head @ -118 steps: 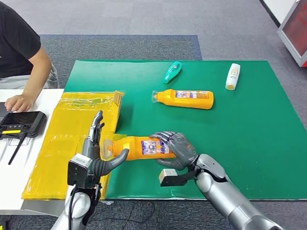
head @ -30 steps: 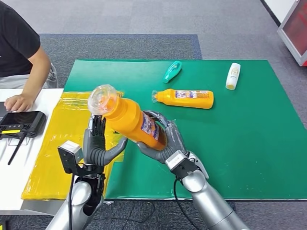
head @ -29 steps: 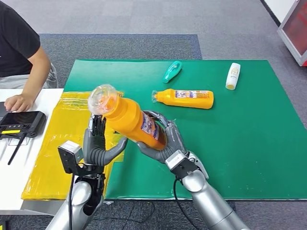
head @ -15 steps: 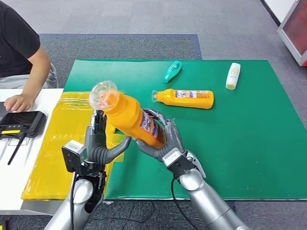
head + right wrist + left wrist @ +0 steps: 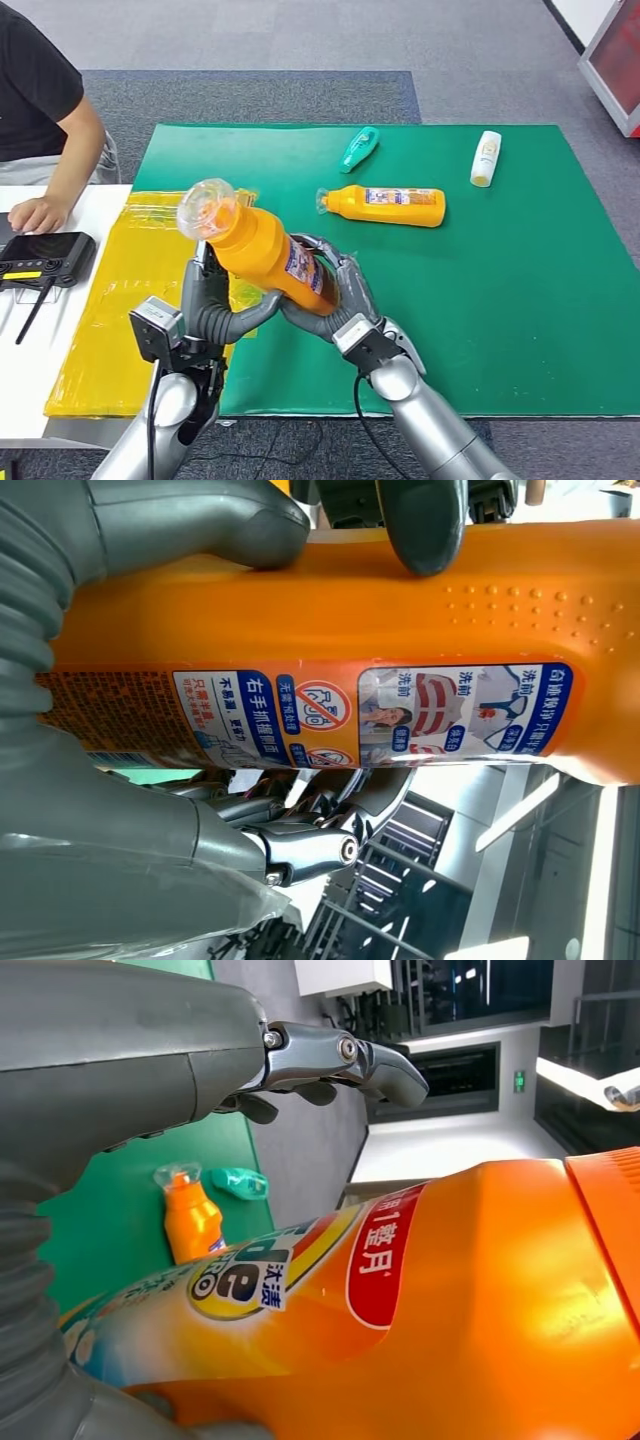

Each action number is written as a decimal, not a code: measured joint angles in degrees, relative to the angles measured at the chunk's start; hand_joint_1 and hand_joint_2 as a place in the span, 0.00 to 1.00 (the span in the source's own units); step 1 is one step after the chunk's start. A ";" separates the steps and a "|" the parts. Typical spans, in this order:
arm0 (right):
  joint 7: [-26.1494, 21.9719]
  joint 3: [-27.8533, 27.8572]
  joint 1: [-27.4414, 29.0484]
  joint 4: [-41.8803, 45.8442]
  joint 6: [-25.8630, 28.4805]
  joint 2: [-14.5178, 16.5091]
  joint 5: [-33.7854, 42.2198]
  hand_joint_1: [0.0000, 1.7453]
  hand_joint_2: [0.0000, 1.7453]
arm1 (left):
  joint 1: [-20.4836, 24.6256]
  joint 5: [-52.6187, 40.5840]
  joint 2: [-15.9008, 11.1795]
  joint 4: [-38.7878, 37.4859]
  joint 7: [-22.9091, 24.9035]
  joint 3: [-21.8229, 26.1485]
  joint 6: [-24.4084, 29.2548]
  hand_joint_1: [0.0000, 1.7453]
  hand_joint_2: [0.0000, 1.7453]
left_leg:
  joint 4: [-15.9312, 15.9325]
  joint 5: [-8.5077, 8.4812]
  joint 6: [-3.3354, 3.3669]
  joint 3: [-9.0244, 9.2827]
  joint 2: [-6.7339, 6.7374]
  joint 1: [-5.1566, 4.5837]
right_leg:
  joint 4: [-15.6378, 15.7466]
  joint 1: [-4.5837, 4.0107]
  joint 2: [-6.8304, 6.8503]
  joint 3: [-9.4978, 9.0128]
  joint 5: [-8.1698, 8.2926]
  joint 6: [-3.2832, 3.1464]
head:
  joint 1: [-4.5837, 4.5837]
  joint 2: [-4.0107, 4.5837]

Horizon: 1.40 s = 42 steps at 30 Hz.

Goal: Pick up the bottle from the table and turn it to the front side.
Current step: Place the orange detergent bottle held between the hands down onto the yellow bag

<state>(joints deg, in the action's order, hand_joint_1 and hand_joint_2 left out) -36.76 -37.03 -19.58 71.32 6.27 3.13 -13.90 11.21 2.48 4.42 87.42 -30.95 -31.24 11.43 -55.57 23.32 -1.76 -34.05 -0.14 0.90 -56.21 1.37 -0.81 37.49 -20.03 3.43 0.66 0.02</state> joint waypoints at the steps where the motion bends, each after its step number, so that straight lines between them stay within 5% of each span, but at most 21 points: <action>1: 0.00 -0.01 0.00 -0.01 0.00 0.00 0.01 1.00 1.00 | 0.01 -0.01 -0.02 0.01 0.00 -0.02 0.00 0.00 1.00 | 0.00 0.00 0.00 0.00 0.00 0.00 | 0.00 0.00 0.00 0.00 0.00 0.00 | 0.00 0.00; 42: -0.94 -2.90 0.20 -0.55 -1.56 0.00 -0.46 1.00 1.00 | 3.27 0.61 -0.52 2.39 1.22 -2.68 -0.57 0.00 1.00 | 0.00 -0.01 -0.02 -0.03 0.00 0.00 | 0.00 0.00 0.00 0.03 0.00 0.00 | 0.00 0.01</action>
<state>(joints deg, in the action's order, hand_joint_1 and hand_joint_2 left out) -37.70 -39.93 -19.38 70.77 4.71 3.13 -14.36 14.48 3.09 3.89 89.81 -29.73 -33.92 10.86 -55.57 23.30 -1.78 -34.08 -0.14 0.90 -56.22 1.37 -0.81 37.52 -20.02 3.43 0.66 0.02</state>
